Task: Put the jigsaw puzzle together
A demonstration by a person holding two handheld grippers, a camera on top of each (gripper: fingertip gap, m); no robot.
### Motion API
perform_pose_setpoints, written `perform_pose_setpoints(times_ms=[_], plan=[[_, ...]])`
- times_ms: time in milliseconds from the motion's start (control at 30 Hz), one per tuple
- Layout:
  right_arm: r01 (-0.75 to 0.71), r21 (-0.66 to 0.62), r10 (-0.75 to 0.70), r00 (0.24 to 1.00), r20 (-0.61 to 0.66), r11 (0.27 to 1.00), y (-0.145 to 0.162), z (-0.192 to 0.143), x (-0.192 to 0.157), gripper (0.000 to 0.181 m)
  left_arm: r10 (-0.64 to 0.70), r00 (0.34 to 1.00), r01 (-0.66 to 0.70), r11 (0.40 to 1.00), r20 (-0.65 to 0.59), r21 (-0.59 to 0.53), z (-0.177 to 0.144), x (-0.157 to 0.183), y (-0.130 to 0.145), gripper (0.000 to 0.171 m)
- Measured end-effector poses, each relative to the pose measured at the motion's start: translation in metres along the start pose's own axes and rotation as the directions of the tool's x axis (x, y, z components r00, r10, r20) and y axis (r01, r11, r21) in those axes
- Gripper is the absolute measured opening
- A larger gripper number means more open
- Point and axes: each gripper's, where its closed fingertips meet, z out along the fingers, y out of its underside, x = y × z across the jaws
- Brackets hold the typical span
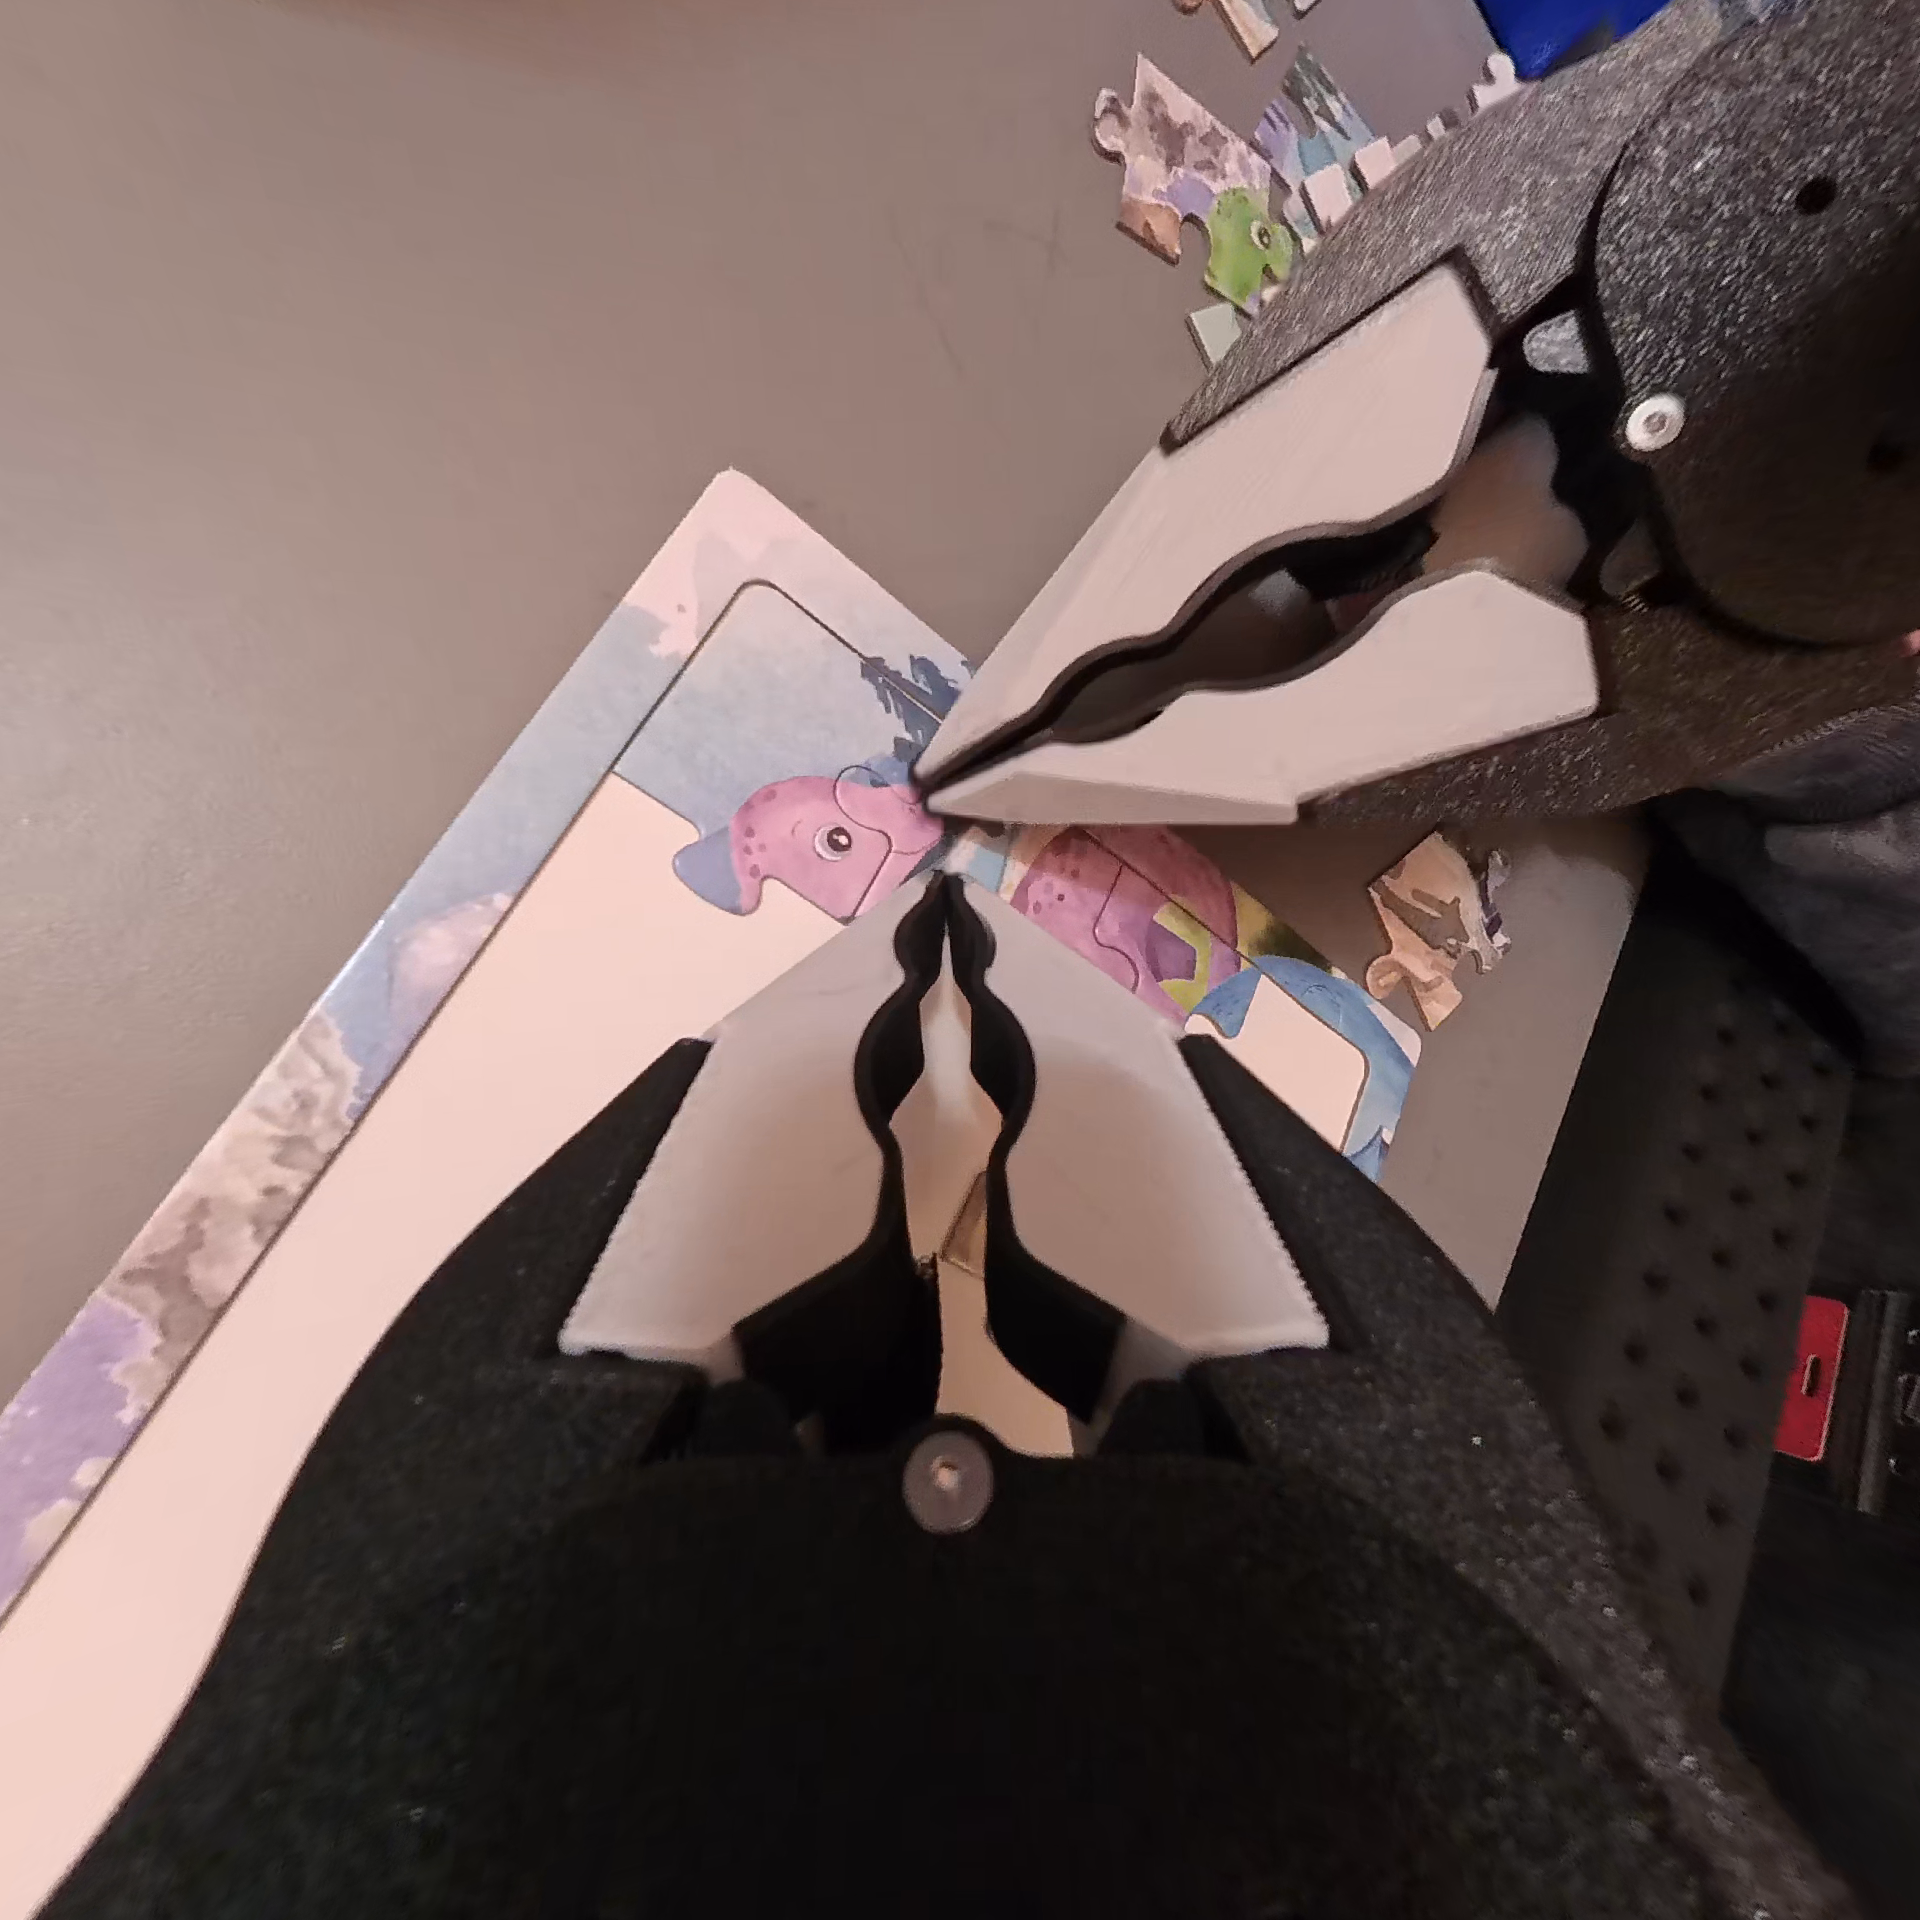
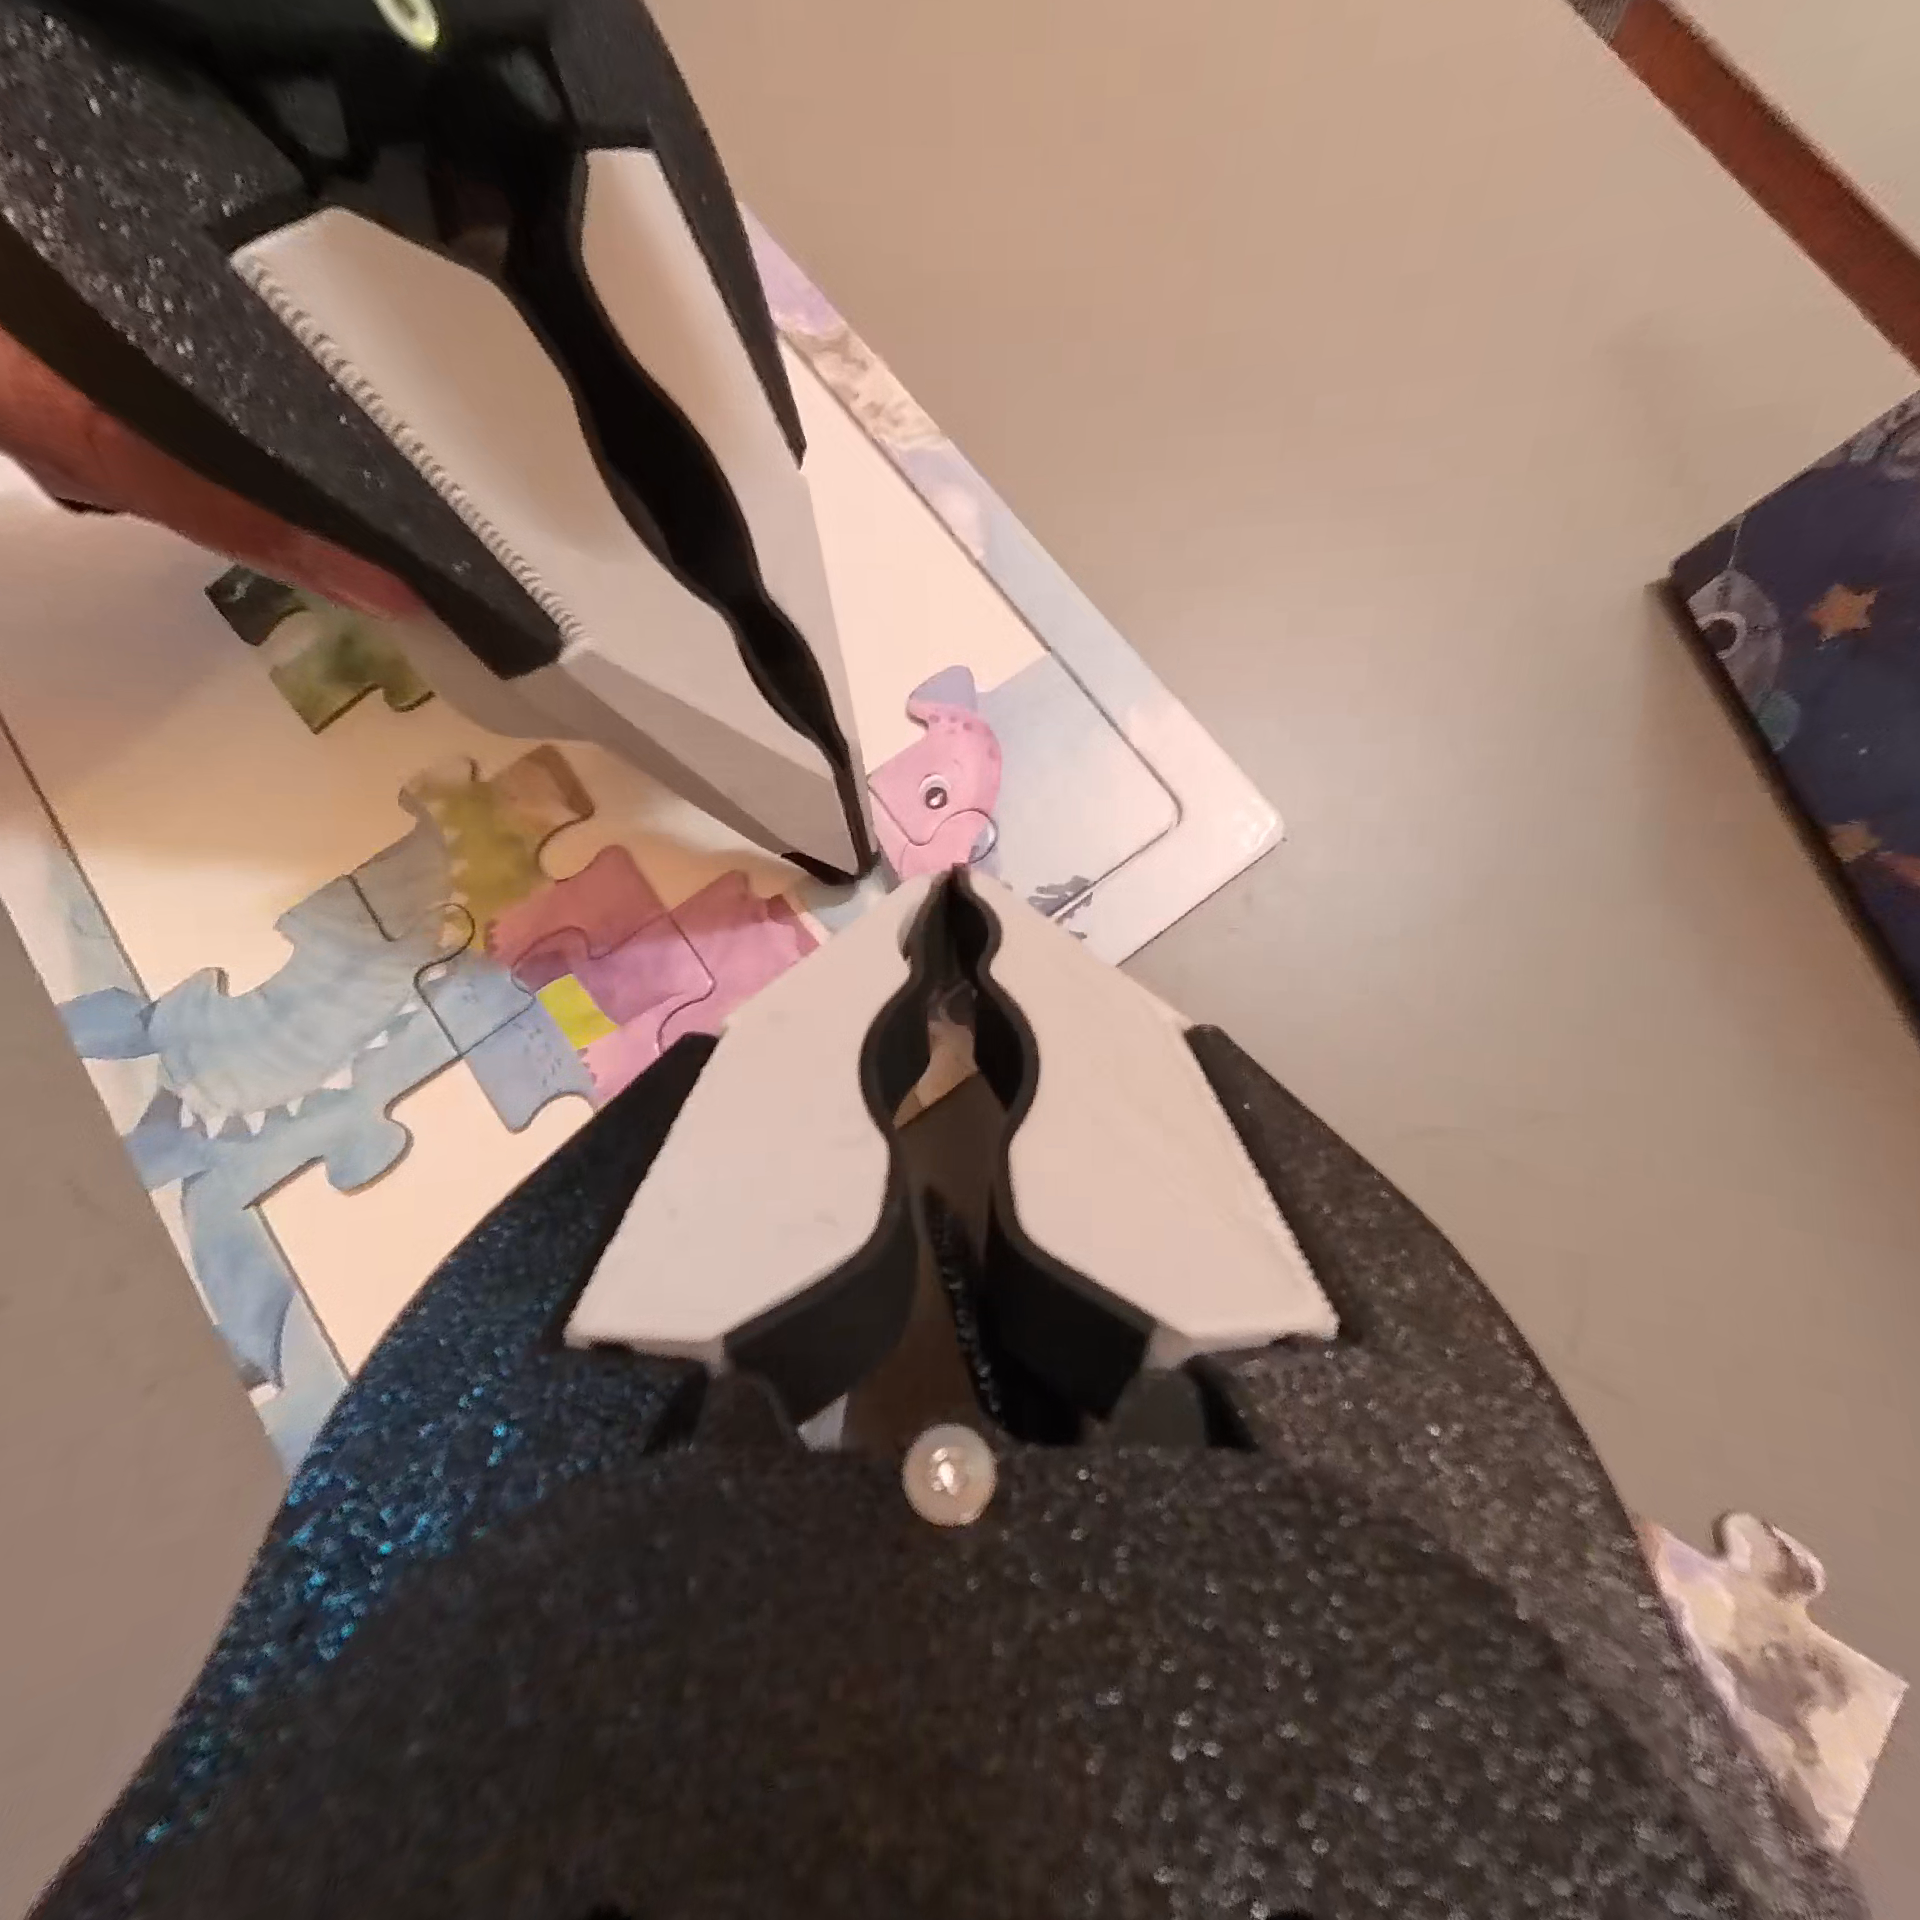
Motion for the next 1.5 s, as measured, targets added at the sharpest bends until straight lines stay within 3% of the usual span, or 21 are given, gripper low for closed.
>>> perform_pose_setpoints(times_ms=[133,233,333,467,633,733,800,933,1133,1367,1500], plan=[[0.007,0.109,-0.009,1.000,0.017,0.994,-0.018,-0.024,-0.006,0.000,-0.006,1.000,0.006,1.000,-0.002,0.002,0.001,0.000,0.000,0.000],[0.047,0.057,-0.050,0.997,0.052,0.997,-0.003,-0.026,-0.019,0.000,-0.011,1.000,0.011,1.000,-0.013,0.005,-0.001,0.002,0.000,0.000],[0.060,-0.010,-0.060,0.997,0.053,0.998,0.018,-0.017,-0.022,0.000,0.006,0.993,-0.007,1.000,-0.115,-0.004,-0.010,0.023,0.004,0.000],[0.036,-0.005,-0.035,0.995,0.088,0.999,0.020,-0.016,-0.022,0.000,0.083,0.989,-0.097,0.989,-0.121,-0.114,0.000,0.033,0.025,0.000],[0.014,0.011,-0.015,0.996,0.087,1.000,0.019,-0.025,-0.018,0.000,0.097,0.989,-0.109,0.988,-0.108,-0.109,0.003,0.035,0.024,0.000],[-0.045,0.005,0.045,0.996,0.074,0.999,0.023,-0.035,-0.006,0.000,0.153,0.979,-0.161,0.985,-0.135,-0.053,-0.016,0.047,0.020,0.000],[-0.064,-0.044,0.067,0.995,0.069,0.997,0.036,-0.036,-0.001,0.000,0.152,0.975,-0.165,0.984,-0.160,-0.071,-0.027,0.050,0.031,0.000],[-0.053,-0.084,0.060,0.995,0.084,0.995,0.043,-0.035,-0.002,0.000,0.120,0.976,-0.151,0.975,-0.183,-0.163,-0.016,0.045,0.055,0.000],[-0.071,-0.071,0.078,0.992,0.101,0.995,0.043,-0.034,-0.004,0.000,0.131,0.964,-0.171,0.972,-0.232,-0.163,-0.001,0.058,0.051,0.000],[-0.023,-0.091,0.039,0.985,0.168,0.996,0.048,-0.047,-0.018,0.000,0.107,0.970,-0.152,0.967,-0.217,-0.203,-0.029,0.059,0.079,0.000],[-0.009,-0.133,0.038,0.976,0.212,0.991,0.057,-0.047,-0.029,0.000,0.066,0.978,-0.108,0.972,-0.197,-0.211,-0.029,0.058,0.091,0.000]])
